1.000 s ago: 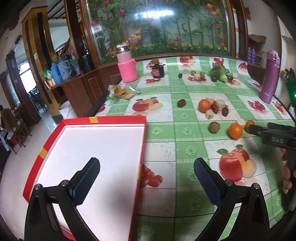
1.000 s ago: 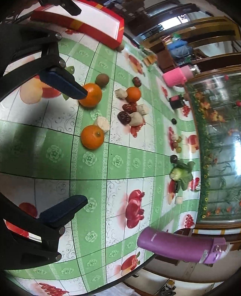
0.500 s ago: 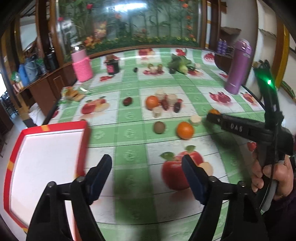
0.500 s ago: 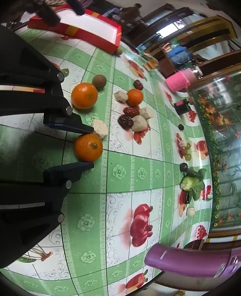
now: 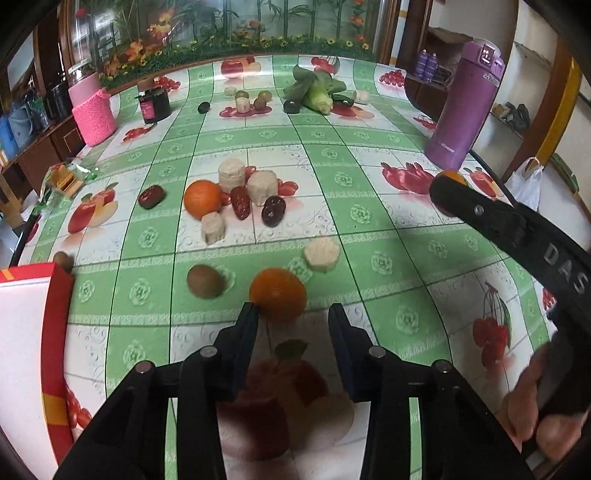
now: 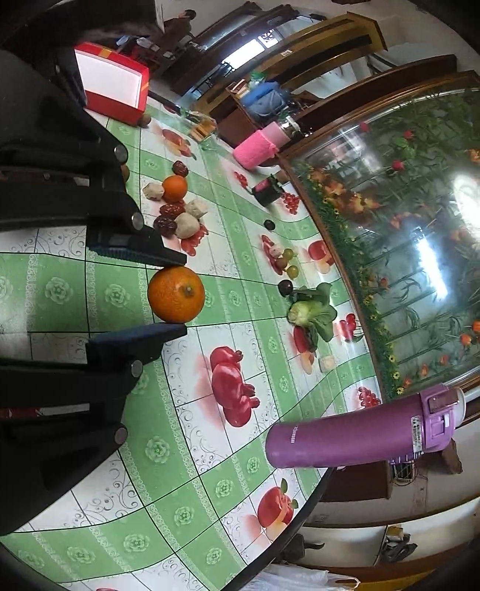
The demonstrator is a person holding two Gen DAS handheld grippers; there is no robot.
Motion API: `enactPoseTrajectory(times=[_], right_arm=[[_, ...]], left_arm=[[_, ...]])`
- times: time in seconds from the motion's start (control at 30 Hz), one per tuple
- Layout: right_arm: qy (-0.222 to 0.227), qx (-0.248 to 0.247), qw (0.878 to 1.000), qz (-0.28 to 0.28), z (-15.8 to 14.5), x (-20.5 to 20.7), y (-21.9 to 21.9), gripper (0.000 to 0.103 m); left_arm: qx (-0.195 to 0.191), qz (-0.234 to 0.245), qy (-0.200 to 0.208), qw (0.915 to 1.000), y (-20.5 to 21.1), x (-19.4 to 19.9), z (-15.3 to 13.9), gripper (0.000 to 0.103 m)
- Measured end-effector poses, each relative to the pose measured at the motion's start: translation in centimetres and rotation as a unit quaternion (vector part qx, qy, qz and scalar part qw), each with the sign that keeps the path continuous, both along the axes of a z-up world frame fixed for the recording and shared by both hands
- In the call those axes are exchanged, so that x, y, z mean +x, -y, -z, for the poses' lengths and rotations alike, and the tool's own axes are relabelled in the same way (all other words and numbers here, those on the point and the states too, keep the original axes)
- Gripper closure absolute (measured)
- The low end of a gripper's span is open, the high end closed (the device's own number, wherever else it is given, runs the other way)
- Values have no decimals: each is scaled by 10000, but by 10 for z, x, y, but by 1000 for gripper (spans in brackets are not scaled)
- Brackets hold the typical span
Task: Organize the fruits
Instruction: 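Grasp an orange with the left gripper while the right gripper grasps another orange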
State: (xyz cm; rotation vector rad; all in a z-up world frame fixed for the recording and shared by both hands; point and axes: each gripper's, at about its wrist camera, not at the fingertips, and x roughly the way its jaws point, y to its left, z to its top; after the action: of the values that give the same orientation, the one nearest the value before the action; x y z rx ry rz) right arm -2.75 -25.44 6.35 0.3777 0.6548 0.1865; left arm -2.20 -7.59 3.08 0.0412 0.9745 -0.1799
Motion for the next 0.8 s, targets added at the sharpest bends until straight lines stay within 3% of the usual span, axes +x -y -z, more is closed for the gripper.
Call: enactPoseTrajectory(times=[0.2, 0.4, 0.43, 0.47, 0.67, 0.8], right_arm=[[-246, 247, 9992, -170, 9, 5, 2, 70], [-202, 178, 9996, -119, 8, 3, 1, 70], [-197, 167, 9996, -101, 9, 3, 1, 70], [-183, 144, 9997, -80, 9, 3, 1, 70], [-100, 12, 9999, -87, 7, 3, -2, 70], [-32, -170, 9998, -75, 6, 2, -6, 70]], left_arm=[[238, 38, 356, 9991, 6, 5, -5, 81], [70, 53, 386, 9992, -1, 2, -6, 85], [-44, 58, 357, 9993, -5, 0, -8, 98], [-64, 66, 355, 9993, -8, -3, -10, 102], [-247, 42, 823, 9963, -43, -38, -43, 102], [-291, 38, 738, 9968, -57, -46, -43, 102]])
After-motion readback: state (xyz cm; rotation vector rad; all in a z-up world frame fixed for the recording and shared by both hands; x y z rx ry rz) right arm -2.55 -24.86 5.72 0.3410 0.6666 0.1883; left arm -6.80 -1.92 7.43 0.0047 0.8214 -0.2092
